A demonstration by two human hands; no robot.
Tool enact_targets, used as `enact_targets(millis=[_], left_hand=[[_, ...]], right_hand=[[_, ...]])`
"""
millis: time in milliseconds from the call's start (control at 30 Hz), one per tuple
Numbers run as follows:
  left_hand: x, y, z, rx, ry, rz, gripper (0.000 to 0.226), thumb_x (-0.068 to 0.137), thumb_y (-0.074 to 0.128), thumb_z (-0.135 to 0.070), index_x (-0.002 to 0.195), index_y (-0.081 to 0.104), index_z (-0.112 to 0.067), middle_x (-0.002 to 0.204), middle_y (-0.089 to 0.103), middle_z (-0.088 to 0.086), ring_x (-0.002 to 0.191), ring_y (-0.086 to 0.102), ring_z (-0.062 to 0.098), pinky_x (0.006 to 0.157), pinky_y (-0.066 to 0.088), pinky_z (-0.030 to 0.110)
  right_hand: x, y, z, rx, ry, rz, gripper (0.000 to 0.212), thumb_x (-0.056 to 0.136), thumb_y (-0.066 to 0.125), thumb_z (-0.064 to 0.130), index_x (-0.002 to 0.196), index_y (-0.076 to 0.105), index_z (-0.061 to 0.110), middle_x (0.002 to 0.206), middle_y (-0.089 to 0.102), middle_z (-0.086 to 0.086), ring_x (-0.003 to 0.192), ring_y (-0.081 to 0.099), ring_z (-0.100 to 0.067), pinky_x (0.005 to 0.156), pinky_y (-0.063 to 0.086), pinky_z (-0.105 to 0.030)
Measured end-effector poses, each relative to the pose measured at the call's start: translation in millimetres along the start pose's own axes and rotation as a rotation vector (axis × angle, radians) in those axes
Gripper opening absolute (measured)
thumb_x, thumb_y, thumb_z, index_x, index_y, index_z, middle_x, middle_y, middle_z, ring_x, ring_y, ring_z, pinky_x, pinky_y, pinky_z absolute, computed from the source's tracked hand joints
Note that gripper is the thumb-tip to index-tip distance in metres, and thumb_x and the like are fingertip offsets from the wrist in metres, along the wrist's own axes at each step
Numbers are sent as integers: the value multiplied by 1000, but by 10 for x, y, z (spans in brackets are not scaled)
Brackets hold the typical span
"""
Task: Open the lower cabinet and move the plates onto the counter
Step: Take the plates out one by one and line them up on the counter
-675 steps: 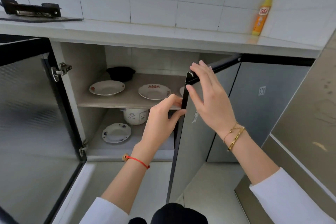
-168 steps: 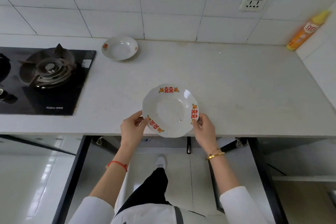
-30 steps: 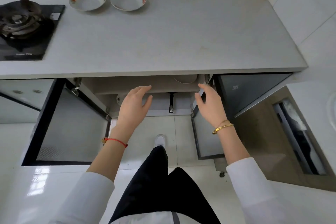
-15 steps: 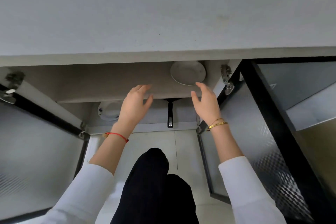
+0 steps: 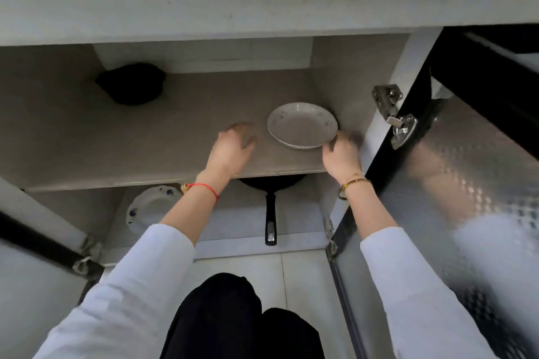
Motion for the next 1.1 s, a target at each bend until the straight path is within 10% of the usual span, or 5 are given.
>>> enact_targets(millis=[633, 900, 1100], left_hand=[[829, 784, 41, -213, -243, 162, 28, 82, 62, -19, 107, 70, -10, 111, 70, 12, 108, 63, 28, 94, 49, 33], [803, 865, 172, -562, -410, 168, 37, 68, 66, -6, 104, 68, -11, 103, 70, 15, 101, 66, 32, 94, 52, 45], [404, 695, 146, -747, -436, 39, 32, 76, 57, 13, 90, 51, -15, 104, 63, 13, 89, 60, 24, 66, 58, 31]], right_hand=[[683, 358, -295, 210, 303, 30, 33, 88, 47, 13, 116, 56, -3, 112, 66, -22, 104, 64, -36, 90, 53, -39], [601, 369, -282, 398, 297, 22, 24, 84, 42, 2, 100, 60, 0, 88, 68, -13, 66, 66, -24, 54, 51, -23], [277, 349, -207, 500, 225, 8, 29, 84, 45, 0, 111, 51, 4, 98, 61, -7, 75, 64, -22, 63, 57, -30]])
Point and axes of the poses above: each hand's wrist, its own x-axis towards the middle knuckle, its own y-axis out of the palm, z = x × y, the point moved 2 cm from there along x, towards the middle knuckle
